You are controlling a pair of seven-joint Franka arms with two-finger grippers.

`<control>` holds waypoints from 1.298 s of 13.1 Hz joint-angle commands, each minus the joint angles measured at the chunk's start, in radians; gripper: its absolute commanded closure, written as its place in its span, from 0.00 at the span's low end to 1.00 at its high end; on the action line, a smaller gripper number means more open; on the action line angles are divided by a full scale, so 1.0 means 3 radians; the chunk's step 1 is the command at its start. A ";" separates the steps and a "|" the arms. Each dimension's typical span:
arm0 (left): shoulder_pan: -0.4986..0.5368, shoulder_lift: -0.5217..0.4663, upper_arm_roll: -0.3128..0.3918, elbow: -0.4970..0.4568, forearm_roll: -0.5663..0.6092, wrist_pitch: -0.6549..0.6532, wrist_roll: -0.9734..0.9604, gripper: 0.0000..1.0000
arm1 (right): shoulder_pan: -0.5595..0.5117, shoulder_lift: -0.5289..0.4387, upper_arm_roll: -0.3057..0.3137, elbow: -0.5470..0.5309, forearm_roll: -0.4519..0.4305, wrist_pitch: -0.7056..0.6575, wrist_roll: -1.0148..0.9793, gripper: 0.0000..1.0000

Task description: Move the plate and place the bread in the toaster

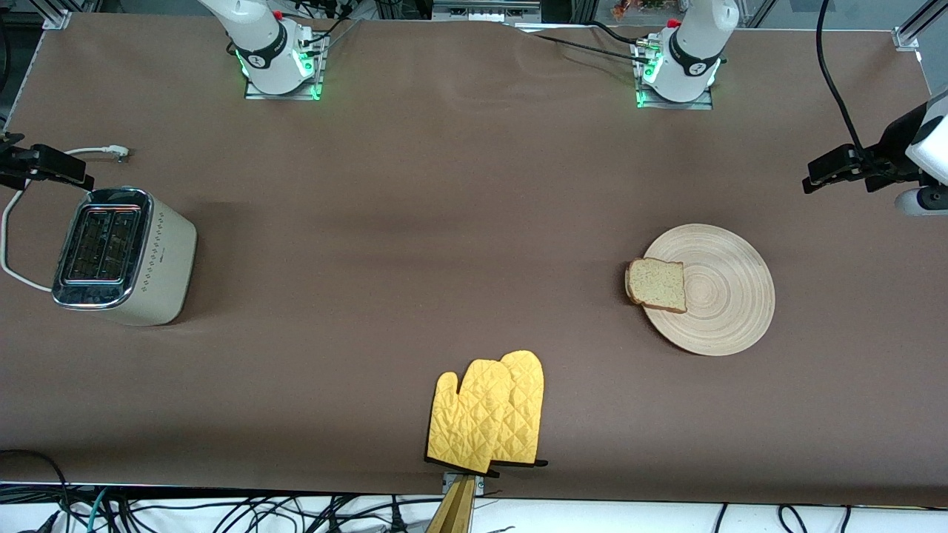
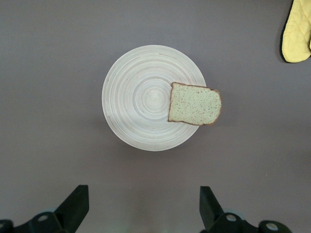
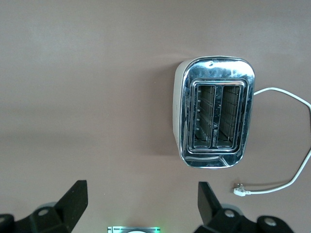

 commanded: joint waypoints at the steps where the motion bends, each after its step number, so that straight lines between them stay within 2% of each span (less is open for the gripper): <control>1: -0.0004 -0.0094 -0.0003 -0.0103 0.0009 0.0062 -0.0035 0.00 | -0.0013 0.0015 -0.0002 0.0054 0.0030 -0.0007 -0.0002 0.00; 17: 0.0001 -0.0094 -0.0003 -0.0159 0.0060 0.0097 -0.0035 0.00 | -0.0013 0.0020 -0.0007 0.0054 0.0035 0.0024 -0.0007 0.00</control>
